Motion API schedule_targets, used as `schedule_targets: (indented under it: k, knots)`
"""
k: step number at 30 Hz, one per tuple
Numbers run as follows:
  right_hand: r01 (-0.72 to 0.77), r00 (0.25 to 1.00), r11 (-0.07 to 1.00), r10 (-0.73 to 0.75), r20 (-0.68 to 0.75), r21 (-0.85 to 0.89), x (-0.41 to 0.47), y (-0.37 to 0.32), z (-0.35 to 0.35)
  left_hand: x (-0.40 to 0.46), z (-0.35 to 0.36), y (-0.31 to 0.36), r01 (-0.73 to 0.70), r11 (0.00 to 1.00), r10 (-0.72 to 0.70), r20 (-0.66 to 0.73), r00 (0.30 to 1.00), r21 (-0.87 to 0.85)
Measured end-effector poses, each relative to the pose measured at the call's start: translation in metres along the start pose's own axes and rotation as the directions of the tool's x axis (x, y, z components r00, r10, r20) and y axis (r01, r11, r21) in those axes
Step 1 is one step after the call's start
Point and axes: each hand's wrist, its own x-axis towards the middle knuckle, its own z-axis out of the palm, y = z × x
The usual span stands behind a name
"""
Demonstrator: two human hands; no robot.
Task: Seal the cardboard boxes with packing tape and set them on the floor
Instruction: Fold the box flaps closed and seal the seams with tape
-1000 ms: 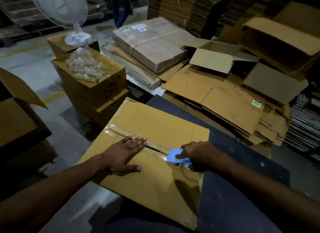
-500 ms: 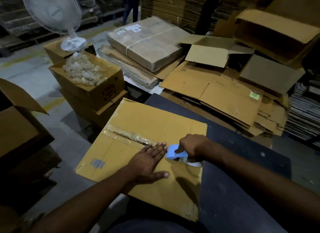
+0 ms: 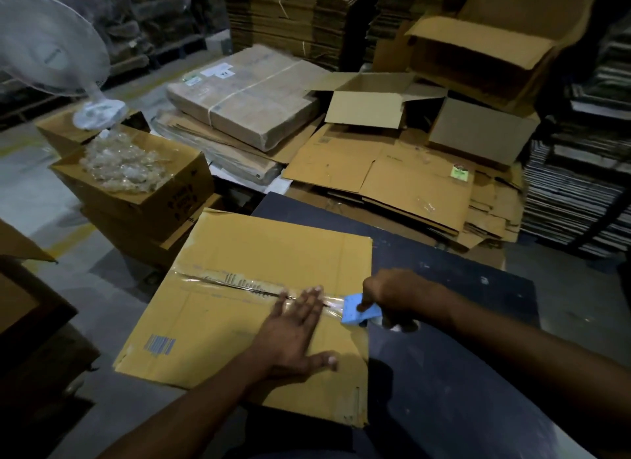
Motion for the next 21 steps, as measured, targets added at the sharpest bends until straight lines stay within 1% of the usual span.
schedule_targets:
  k: [2,4,6,10,13,17,21]
  knots:
    - [0.015,0.999,1.0,-0.015,0.038,-0.006,0.0,-0.003,-0.007,0.014,0.002,0.031,-0.012,0.999,0.013,0.008,1.0,-0.053]
    - [0.037,0.997,0.999,-0.035,0.069,-0.03,-0.002,-0.006,-0.012,0.021,0.008,0.047,0.046,0.994,-0.049,-0.023,0.999,-0.101]
    - [0.047,0.997,0.999,-0.047,0.062,-0.014,-0.004,-0.005,-0.013,0.021,0.011,0.05,0.084,0.993,-0.087,-0.047,0.995,-0.081]
    - [0.033,0.998,0.998,-0.035,0.061,0.047,-0.016,0.008,-0.008,0.021,0.014,0.048,0.085,0.996,-0.086,-0.034,0.996,-0.026]
    - [0.014,0.999,0.999,-0.016,0.05,0.045,-0.026,0.02,0.003,0.025,0.014,0.049,0.096,0.995,-0.096,-0.034,0.995,-0.01]
    - [-0.054,0.997,0.994,0.048,0.066,0.1,-0.043,0.041,0.019,0.024,0.012,0.049,0.11,0.993,-0.111,0.01,0.994,0.036]
    - [-0.079,0.995,0.992,0.072,0.072,0.094,-0.062,0.07,0.04,0.025,0.01,0.052,0.117,0.992,-0.119,0.029,0.993,0.056]
